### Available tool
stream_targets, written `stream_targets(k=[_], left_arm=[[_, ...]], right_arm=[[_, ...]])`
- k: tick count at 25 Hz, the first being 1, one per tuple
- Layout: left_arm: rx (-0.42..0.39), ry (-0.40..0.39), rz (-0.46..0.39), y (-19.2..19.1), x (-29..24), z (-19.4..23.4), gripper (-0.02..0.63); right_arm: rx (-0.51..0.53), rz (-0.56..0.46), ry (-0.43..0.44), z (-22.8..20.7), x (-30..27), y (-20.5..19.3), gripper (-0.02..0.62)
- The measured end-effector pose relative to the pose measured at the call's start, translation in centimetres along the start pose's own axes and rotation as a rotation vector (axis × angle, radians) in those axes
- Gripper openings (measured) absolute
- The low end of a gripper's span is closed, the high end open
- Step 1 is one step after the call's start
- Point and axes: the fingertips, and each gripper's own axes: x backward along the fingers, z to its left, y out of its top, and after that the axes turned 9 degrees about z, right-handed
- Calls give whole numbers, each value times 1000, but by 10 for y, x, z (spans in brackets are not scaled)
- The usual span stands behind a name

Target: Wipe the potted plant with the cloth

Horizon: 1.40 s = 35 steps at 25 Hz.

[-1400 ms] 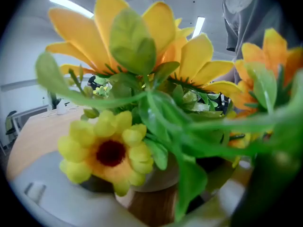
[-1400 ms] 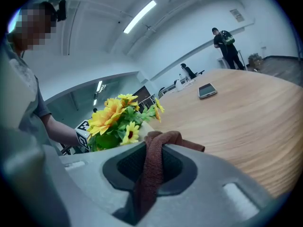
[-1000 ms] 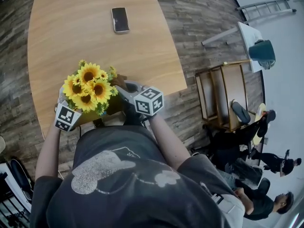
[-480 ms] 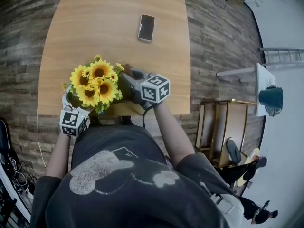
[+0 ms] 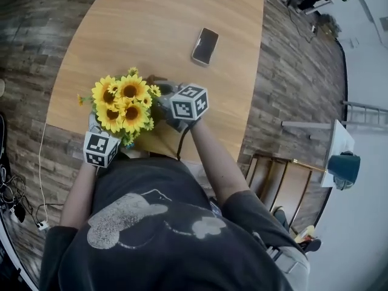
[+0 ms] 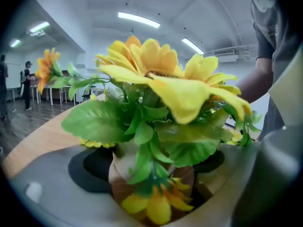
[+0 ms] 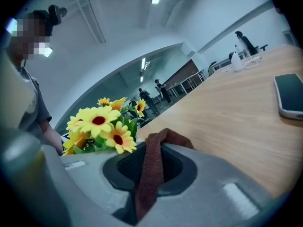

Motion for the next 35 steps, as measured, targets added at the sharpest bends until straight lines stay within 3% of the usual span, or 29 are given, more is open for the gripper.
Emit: stream_targets(k=[9, 16, 28, 35], left_arm=[[-11, 15, 10, -1, -4, 1, 538], [-43, -35, 31, -2, -4, 6, 540], [-136, -184, 73, 7, -12, 11, 541], [-194, -297, 89, 10, -17, 13, 542]], right_arm=[[-33, -1, 83, 5, -1, -6, 44], [-29, 41, 112, 24, 6, -23, 44], [-95, 7, 42, 60, 5, -58, 44], [-161, -70, -67, 68, 3, -63, 44]])
